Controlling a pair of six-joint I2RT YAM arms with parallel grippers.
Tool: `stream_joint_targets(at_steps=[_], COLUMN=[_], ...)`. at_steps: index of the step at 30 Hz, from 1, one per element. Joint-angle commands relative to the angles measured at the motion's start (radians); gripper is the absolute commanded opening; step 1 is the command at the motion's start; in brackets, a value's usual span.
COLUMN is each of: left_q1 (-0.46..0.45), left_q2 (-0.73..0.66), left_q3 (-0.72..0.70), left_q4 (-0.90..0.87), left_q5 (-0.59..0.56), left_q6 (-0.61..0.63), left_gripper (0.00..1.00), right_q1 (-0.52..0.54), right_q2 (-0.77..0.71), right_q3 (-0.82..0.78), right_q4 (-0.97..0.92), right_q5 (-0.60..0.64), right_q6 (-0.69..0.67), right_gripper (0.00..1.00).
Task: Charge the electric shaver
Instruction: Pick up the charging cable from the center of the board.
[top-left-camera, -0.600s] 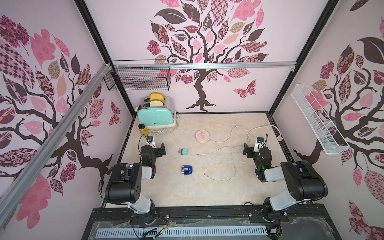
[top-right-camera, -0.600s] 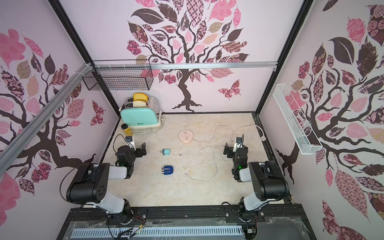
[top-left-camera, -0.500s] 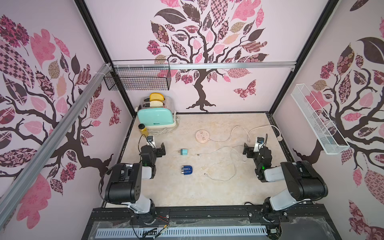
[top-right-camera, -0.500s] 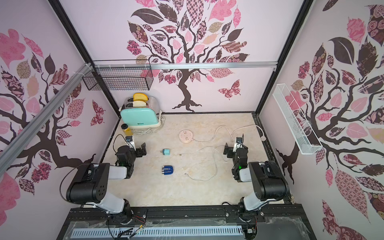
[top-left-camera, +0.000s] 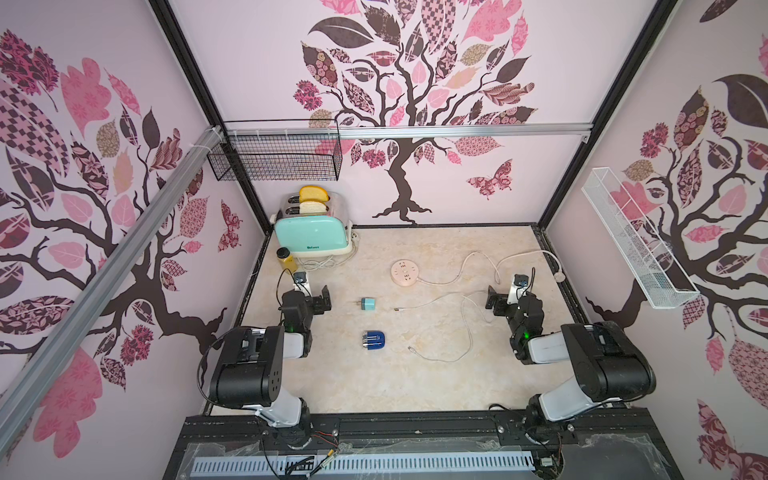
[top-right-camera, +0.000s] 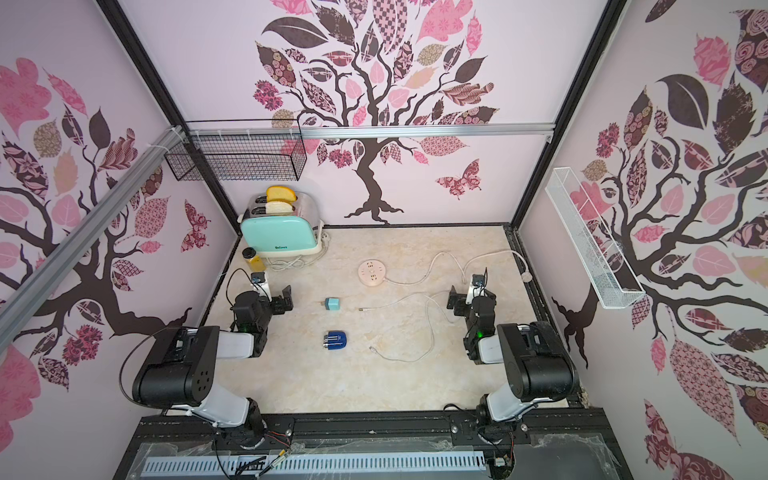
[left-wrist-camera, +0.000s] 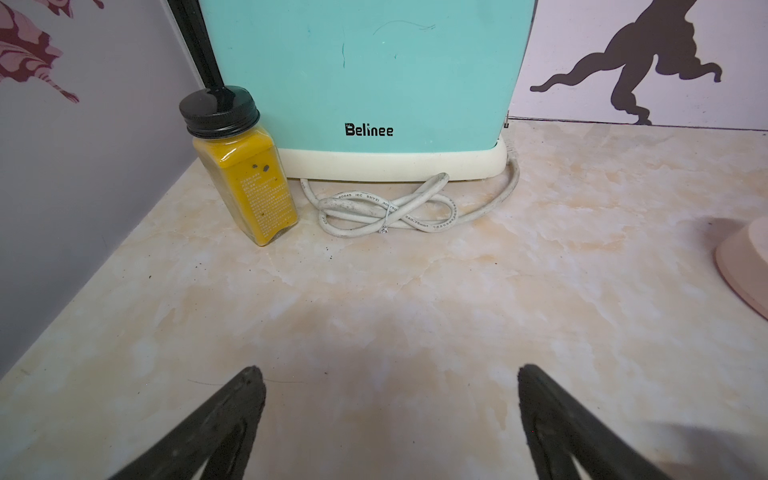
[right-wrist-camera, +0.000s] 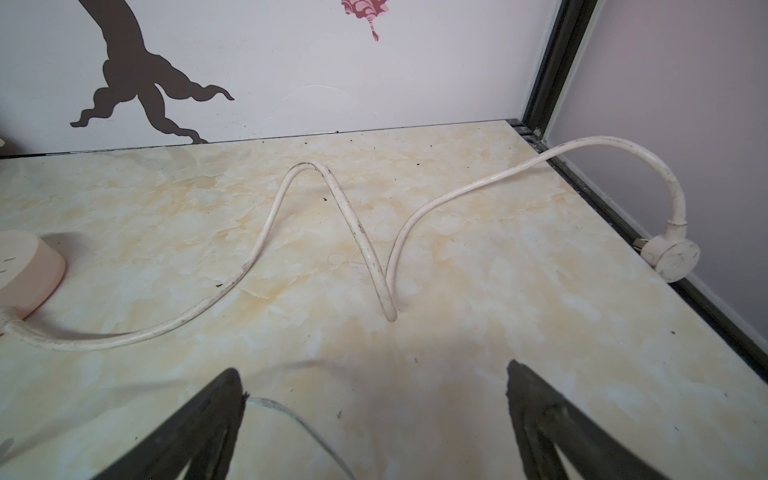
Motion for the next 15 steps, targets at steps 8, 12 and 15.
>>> stream_joint_targets(at_steps=[8,12,15], left_q1=[0.002,-0.003,-0.002], left_q2=[-0.057,-0.252,-0.366], left_q3=[0.038,0.116,0.181], left_q4=[-0.053,-0.307,-0.4], left_q5=[0.015,0.017,0.034], left_q6=[0.005,0.022,0.047], left_gripper=[0.98,0.98,0.98], right_q1=[-0.003,0.035,0.058], right_q2=[-0.018,-0.076,-0.249], right_q3=[0.011,-0.035,0.062], right_q4=[0.01,0.095,-0.229], right_q5=[-0.005,0.062,0.067], right_q6=[0.007,-0.025,-0.039], right_gripper=[0.99,0.99,0.99])
